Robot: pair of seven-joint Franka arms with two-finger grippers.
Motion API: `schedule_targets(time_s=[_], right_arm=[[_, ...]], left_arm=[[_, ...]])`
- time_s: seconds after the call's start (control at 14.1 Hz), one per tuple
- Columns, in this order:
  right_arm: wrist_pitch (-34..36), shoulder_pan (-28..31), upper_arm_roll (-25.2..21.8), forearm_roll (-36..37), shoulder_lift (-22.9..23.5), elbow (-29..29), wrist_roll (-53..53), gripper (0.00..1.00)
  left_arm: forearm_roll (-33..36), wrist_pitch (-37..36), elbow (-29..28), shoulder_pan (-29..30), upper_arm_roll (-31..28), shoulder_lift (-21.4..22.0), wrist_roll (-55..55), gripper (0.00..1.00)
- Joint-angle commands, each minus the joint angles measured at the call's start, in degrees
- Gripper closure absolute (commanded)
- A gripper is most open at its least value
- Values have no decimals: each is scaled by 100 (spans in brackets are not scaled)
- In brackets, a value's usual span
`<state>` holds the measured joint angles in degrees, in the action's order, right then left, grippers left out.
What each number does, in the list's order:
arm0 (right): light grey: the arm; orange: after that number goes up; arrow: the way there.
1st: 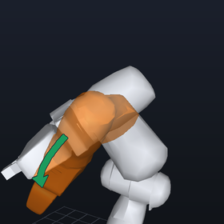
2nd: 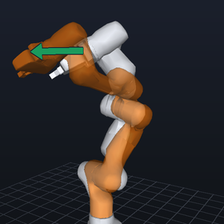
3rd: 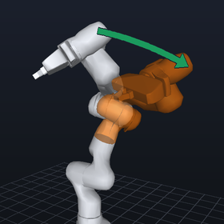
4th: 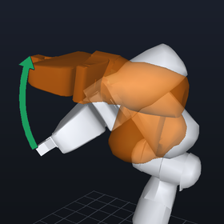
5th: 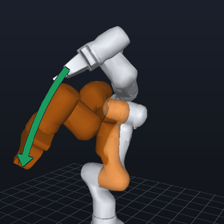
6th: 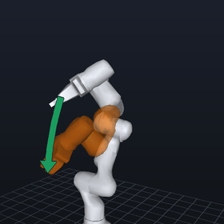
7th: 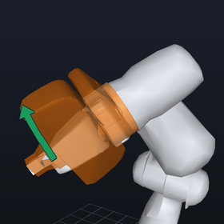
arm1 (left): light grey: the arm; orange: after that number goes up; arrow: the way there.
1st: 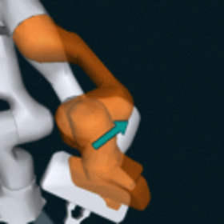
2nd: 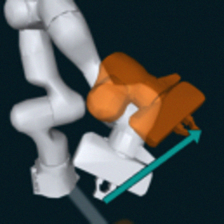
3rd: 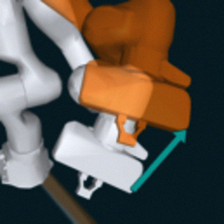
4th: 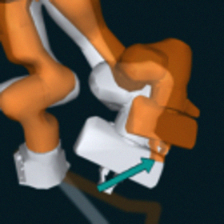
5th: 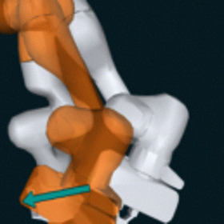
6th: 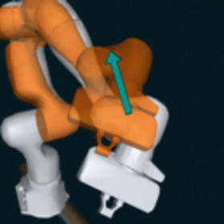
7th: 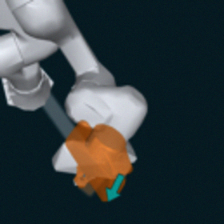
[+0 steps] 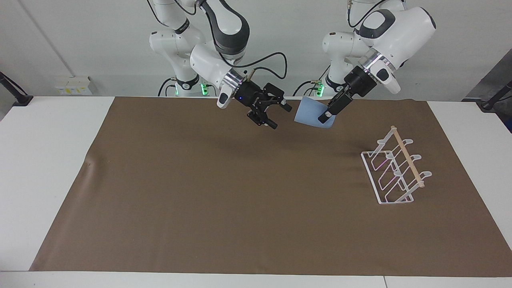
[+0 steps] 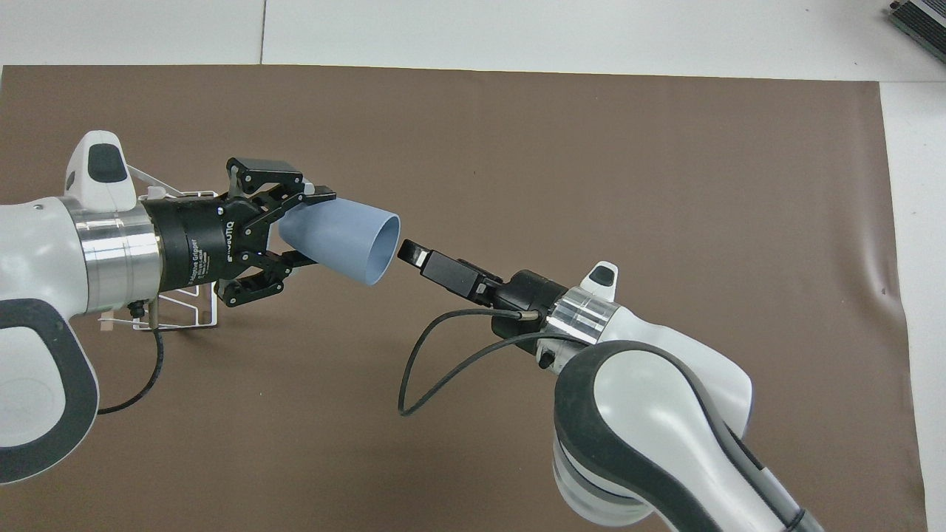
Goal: Hang cup on cup holder
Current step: 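Close the left gripper on the cup base while the right gripper releases, then move the cup to the rack with the left gripper while the right gripper withdraws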
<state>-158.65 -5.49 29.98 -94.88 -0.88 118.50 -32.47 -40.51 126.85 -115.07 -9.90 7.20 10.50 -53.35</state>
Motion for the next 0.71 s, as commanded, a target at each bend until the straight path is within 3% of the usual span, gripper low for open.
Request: schedule_targets(time_s=[0.0, 0.28, 0.64], right_arm=[[61, 101, -263, 1230, 44, 7, -14, 0], [1042, 101, -1114, 3145, 167, -247, 4, 0], [2818, 145, -2056, 5616, 536, -1310, 275, 0]], left_arm=[[752, 76, -16, 129, 19, -13, 71, 100], [2140, 41, -16, 243, 19, -21, 80, 100], [3908, 111, -16, 349, 19, -48, 281, 100]])
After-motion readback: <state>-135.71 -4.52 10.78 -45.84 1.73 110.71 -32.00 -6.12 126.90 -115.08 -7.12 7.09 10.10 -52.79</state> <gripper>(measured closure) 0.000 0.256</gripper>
